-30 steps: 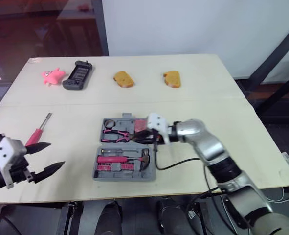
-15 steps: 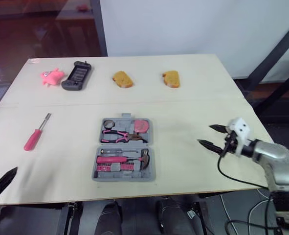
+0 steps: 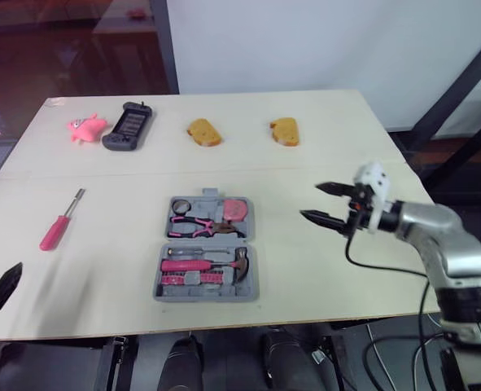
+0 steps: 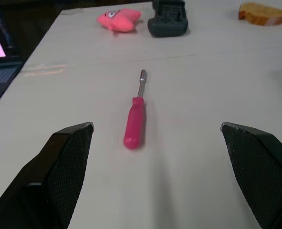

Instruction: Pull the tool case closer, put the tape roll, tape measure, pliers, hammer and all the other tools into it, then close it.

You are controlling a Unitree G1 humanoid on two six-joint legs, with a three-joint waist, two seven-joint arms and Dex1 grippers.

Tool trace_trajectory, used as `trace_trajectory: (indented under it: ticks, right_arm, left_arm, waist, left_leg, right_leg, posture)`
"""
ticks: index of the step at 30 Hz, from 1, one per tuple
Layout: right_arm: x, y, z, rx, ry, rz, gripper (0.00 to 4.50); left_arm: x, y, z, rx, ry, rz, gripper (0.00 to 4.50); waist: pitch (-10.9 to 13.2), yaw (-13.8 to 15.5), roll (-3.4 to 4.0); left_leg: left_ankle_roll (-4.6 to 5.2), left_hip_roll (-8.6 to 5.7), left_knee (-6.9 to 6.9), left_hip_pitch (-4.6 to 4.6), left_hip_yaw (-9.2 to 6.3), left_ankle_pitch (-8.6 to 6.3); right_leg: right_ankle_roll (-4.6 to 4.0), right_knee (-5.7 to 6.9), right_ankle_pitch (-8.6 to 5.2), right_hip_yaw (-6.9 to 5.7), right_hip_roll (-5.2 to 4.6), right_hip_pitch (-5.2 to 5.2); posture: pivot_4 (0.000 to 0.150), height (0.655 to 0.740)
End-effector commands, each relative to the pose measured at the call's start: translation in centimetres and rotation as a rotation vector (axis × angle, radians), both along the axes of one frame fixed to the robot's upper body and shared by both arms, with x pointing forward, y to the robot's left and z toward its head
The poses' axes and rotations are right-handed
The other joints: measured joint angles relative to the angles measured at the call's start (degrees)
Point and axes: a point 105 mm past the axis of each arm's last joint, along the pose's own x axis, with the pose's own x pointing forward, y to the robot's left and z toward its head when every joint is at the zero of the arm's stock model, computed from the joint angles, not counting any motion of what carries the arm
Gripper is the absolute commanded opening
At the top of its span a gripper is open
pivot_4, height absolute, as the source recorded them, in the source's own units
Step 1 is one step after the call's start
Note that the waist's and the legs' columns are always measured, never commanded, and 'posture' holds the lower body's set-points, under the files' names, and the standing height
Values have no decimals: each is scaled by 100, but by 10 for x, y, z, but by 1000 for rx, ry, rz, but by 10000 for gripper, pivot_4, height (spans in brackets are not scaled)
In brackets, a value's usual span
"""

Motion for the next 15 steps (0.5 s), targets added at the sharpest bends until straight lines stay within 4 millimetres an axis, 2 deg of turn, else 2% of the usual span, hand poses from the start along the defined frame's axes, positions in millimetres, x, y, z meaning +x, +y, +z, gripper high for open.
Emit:
trace_trajectory:
  ticks: [1, 4, 7, 10, 15]
  right_arm:
    - [-15, 40, 25, -16, -18, 180, 44711]
    - [-30, 60, 34, -87, -45, 315, 44711]
    - [-41, 71, 46, -99, -59, 393, 44711]
    - [-50, 76, 53, -106, -75, 431, 44711]
    - [-57, 76, 53, -119, -86, 417, 44711]
  left_arm:
    - [15, -3, 22, -38, -29, 41, 45000]
    - [35, -5, 30, 8, 17, 83, 45000]
    - [59, -5, 40, 80, 47, 124, 45000]
    - [79, -3, 39, 72, 122, 118, 45000]
    - [116, 12, 34, 30, 253, 110, 45000]
  waist:
    - [-2, 23, -4]
    - [-2, 92, -4]
    - [-1, 160, -3]
    - [-1, 174, -4]
    - [1, 137, -3]
  left_leg:
    - [0, 1, -1, 0, -5, 0]
    - [0, -1, 1, -6, -10, 0]
    - [0, -2, 5, -7, -9, 0]
    - [0, -3, 11, -7, -10, 0]
    - [0, -3, 4, -9, -9, 0]
  right_leg:
    - [7, 1, 4, -5, 3, 1]
    - [12, -2, 5, -10, 0, 3]
    - [12, -3, 5, -10, 0, 3]
    - [9, -2, 5, -12, 2, 5]
    - [14, -1, 6, -13, 1, -2]
  posture:
    - [1500, 7400]
    - [1500, 7400]
    - [1500, 7400]
    - [1500, 7400]
    - [1500, 7400]
